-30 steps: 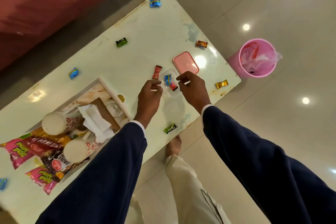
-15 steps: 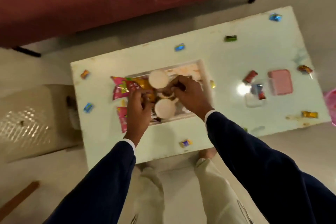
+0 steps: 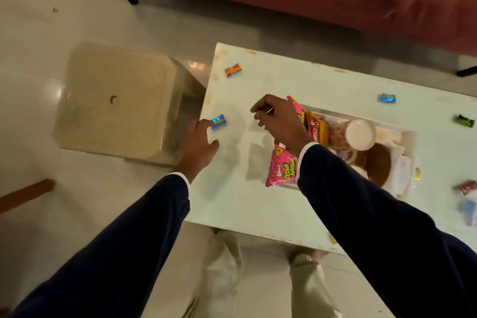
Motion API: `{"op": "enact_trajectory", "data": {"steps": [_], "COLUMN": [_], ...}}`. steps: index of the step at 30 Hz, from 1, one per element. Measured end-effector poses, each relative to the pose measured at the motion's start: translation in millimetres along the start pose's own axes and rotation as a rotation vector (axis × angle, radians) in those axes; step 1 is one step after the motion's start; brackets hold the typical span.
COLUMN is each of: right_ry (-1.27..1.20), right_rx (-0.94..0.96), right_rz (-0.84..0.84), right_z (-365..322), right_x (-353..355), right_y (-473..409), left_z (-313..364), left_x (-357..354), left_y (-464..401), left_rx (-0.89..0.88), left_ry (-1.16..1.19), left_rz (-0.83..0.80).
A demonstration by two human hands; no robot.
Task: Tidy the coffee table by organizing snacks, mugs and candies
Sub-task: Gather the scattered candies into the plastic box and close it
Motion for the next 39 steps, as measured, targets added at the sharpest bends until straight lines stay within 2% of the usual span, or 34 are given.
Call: {"op": "enact_trajectory", "data": {"steps": [2,6,9,12,15,17,19,21,23,27,32,39], "right_ry": [0.095,0.356,0.547,0.679,0.759,0.856,0.900,0.851,0.702,0.177,-0.138,-0.240], "right_rx": [0.004,0.071,0.117,0.185,0.211,0.223,0.237,0.217,0.148,-0.058,-0.027,-0.175], "right_rz": [-0.024,-0.088,-0.122,-0.129,-0.216,-0.272,-0.274,-0.259,-0.264,-0.159,0.031,0.335], "right_z": [3,8,10,10,12,15,17,22,26,20,5,50], "right_x": [-12,-30,-40,-50,-62,-70,-75,-77,-77,-59,6,143], "right_y": [-25,-78,-114,-144,-163,-166,-164,-156,-142,-91,11,160], "left_z": [-1,13,18,19,15,6,-6,-15,-17,-2,53,168], "left_x": [0,1,-4,-1,4,6,8,6,5,1,-17,-93], "left_y": [-16,-39,-56,-67,-67,-64,-60,-54,-44,-14,28,106], "left_rx": [-0.072,-0.299,-0.414,-0.464,-0.498,-0.398,-0.209,-0.014,0.110,0.135,0.002,-0.145], "left_ry": [-0.071,-0.480,-0.548,-0.505,-0.421,-0.241,0.000,0.281,0.518,0.724,0.766,0.668], "left_rz": [0.018,0.249,0.250,0.159,0.079,0.033,-0.037,-0.120,-0.163,-0.179,-0.225,-0.364]}}
Point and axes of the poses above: each hand's wrist, its own y-axis away from the middle knuckle, its own x-axis out of the back of the hand, z = x × y, the point moved 4 cm from there along -y, towards the middle knuckle, and after that the axes turned 14 degrees about x, right-handed, at the moved point
